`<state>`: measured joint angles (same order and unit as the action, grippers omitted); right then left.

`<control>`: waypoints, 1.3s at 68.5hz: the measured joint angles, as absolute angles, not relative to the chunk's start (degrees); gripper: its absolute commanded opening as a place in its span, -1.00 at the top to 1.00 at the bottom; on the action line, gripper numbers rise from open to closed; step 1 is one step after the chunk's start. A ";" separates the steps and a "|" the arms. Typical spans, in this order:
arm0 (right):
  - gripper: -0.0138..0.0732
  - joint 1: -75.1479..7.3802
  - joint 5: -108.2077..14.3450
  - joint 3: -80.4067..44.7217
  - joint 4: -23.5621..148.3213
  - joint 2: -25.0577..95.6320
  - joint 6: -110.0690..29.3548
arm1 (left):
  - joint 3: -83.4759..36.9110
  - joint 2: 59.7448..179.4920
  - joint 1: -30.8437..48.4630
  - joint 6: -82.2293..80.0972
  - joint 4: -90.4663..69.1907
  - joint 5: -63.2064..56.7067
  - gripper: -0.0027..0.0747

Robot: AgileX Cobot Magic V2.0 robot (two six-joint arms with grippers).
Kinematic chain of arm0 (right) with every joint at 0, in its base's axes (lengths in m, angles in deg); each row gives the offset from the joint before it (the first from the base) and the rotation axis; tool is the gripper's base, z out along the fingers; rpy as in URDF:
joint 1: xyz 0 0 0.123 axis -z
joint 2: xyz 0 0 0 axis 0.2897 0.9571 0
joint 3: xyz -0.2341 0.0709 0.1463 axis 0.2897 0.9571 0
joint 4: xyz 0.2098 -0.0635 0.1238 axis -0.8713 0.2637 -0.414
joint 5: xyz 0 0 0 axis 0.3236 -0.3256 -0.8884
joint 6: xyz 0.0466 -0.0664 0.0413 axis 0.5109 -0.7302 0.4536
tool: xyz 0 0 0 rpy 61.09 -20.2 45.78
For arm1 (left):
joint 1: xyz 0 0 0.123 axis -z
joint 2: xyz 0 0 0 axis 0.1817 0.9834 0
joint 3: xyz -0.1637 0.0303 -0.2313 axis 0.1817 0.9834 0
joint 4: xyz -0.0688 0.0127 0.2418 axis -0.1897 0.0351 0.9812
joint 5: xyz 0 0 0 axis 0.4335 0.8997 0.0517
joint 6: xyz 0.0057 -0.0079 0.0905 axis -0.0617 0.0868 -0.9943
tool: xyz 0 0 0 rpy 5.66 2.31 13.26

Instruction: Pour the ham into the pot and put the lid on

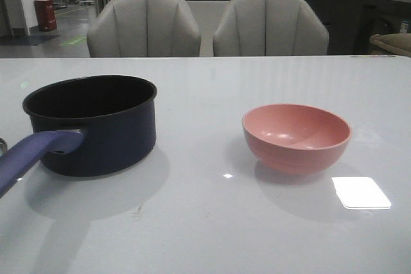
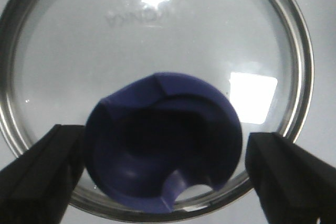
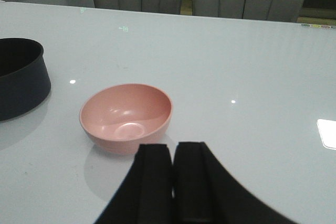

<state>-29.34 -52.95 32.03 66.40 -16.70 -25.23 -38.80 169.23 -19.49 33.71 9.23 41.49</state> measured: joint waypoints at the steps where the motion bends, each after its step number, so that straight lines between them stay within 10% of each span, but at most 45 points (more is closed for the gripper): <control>1: 0.35 -29.34 -52.95 32.03 66.40 -16.70 -25.23 | -38.80 169.23 -19.49 33.71 9.23 41.49 -0.76; 31: 0.35 -29.34 -52.95 32.03 66.40 -16.70 -25.23 | -40.17 170.66 -19.49 33.52 9.58 40.00 0.22; 89: 0.35 -29.34 -52.95 32.03 66.40 -16.70 -25.23 | -61.04 162.07 -4.95 31.30 10.52 49.80 0.24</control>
<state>-29.34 -52.95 32.03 66.40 -16.70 -25.23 -61.04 162.07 -4.95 31.30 10.52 49.80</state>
